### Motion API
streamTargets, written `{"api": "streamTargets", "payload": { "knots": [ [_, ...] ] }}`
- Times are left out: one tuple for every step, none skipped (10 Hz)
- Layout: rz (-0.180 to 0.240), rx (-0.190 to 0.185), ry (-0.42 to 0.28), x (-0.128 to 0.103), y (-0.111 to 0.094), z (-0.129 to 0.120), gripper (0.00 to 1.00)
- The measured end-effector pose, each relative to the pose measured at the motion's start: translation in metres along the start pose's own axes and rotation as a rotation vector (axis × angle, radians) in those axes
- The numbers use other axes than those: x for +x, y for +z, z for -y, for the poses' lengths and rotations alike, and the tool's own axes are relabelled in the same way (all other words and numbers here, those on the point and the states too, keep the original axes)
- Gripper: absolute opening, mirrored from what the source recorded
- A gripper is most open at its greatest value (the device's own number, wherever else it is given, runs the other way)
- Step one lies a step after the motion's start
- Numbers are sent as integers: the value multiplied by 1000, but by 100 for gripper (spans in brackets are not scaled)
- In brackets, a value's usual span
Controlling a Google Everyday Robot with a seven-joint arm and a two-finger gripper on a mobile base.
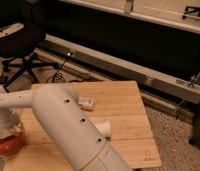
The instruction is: Drag the ceramic bowl in a circle
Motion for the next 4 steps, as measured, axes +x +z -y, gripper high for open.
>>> {"api": "streamTargets", "payload": {
  "knots": [
    [5,-5,21,0,1,-16,0],
    [11,-5,48,-1,2,-33,0],
    [13,-10,72,-2,3,-49,0],
    [13,-16,107,-5,3,-69,0]
  ]
}}
